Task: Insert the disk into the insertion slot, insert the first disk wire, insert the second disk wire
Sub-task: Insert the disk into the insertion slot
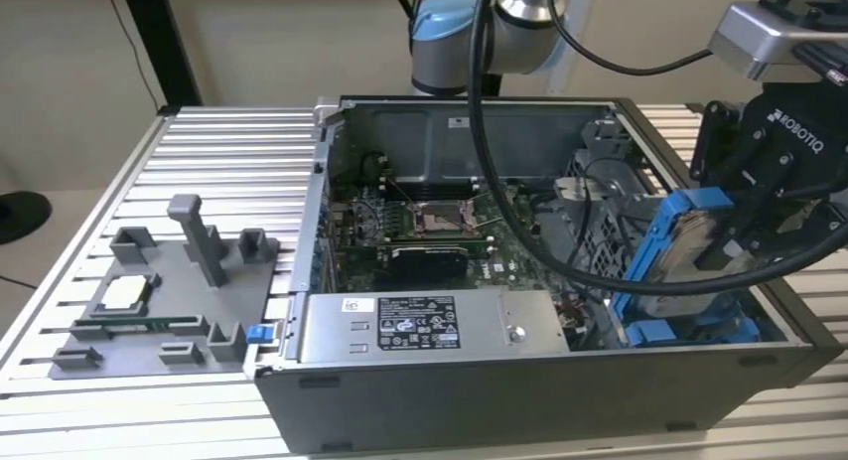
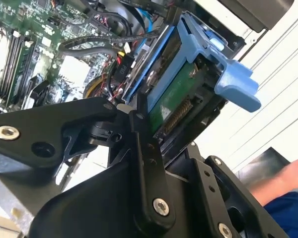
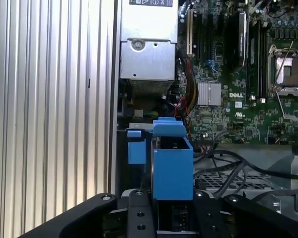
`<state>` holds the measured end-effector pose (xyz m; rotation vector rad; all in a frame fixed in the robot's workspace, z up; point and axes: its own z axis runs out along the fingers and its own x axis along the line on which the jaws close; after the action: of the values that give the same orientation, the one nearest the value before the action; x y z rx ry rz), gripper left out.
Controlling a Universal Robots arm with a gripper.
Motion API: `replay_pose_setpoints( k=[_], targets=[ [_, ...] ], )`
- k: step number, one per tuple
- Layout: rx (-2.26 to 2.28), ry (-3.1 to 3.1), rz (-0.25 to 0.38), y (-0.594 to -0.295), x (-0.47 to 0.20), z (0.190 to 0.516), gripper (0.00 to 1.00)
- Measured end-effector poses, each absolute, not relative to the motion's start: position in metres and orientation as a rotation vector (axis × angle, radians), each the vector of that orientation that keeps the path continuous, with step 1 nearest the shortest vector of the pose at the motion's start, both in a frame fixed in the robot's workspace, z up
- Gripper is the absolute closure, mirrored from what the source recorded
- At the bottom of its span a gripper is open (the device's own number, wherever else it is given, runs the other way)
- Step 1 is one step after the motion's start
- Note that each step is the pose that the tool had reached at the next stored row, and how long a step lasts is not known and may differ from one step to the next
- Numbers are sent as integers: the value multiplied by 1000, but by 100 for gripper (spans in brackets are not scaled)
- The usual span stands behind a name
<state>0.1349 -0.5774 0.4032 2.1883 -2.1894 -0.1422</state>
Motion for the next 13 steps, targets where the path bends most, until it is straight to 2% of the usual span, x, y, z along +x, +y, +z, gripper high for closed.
replay_pose_setpoints(
  k=[13],
  targets=[
    [2189,-2190,-147,-577,136,407,100]
  ],
)
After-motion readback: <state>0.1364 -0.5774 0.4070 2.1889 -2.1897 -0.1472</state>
